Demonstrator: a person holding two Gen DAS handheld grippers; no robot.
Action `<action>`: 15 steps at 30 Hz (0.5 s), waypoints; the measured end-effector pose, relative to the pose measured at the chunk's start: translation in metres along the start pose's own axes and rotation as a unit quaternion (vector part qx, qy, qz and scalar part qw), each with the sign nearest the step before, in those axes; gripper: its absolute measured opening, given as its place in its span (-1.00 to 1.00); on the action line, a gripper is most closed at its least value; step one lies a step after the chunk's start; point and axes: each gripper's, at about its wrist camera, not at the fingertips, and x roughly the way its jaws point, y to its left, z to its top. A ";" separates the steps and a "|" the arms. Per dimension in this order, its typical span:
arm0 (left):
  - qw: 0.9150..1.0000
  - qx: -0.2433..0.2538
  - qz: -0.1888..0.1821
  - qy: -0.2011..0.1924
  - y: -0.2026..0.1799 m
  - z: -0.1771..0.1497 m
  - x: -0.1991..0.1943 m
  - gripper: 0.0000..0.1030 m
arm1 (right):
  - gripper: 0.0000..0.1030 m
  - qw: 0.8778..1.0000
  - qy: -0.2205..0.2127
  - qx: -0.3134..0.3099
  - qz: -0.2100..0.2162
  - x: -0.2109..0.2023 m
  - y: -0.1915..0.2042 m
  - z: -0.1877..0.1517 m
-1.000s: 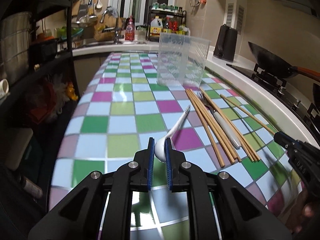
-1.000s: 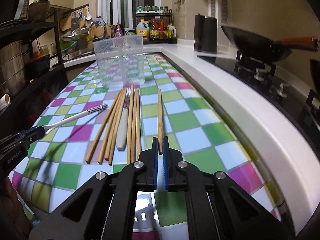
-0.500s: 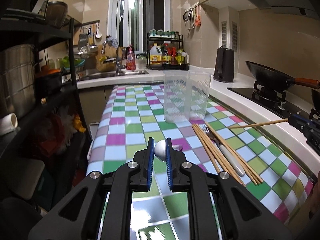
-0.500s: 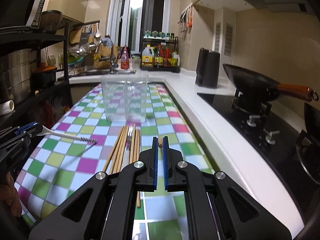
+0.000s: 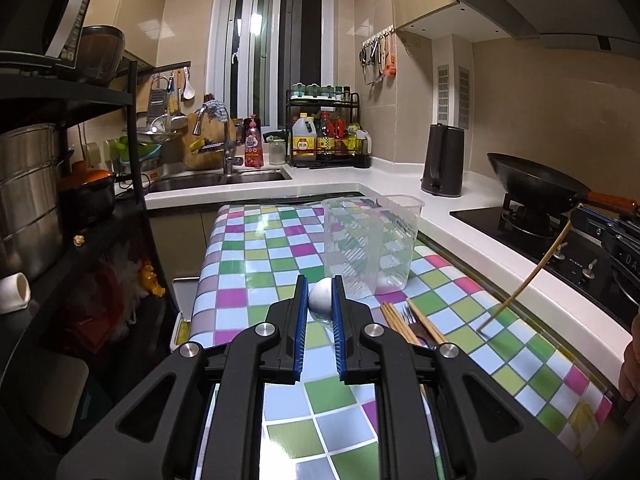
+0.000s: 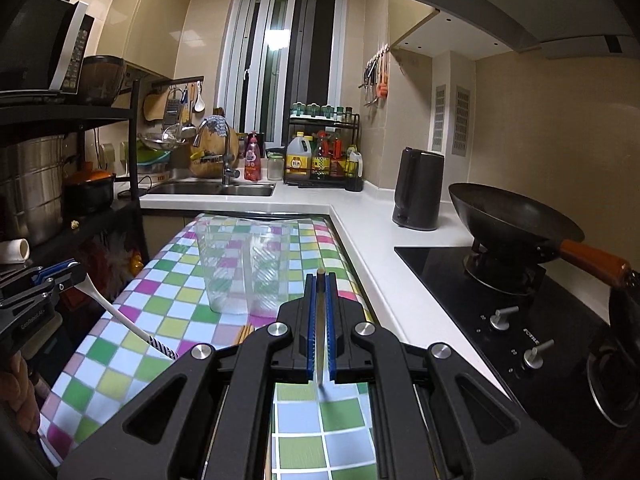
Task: Organize utensils
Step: 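Lift the spoon with the left tool while the right tool carries the chopstick toward the clear container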
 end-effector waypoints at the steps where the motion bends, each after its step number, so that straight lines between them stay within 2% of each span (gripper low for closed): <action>1: 1.000 0.000 -0.003 0.003 0.000 0.004 0.001 -0.77 | -0.91 1.000 0.003 -0.001 0.001 0.002 0.000 0.004; 6: 1.000 0.008 -0.011 0.026 -0.003 0.016 0.009 -0.77 | -0.91 0.999 0.030 0.008 0.020 0.011 0.000 0.017; 15: 0.996 0.002 -0.019 0.092 -0.007 0.042 0.023 -0.77 | -0.91 0.996 0.074 0.025 0.053 0.023 0.005 0.045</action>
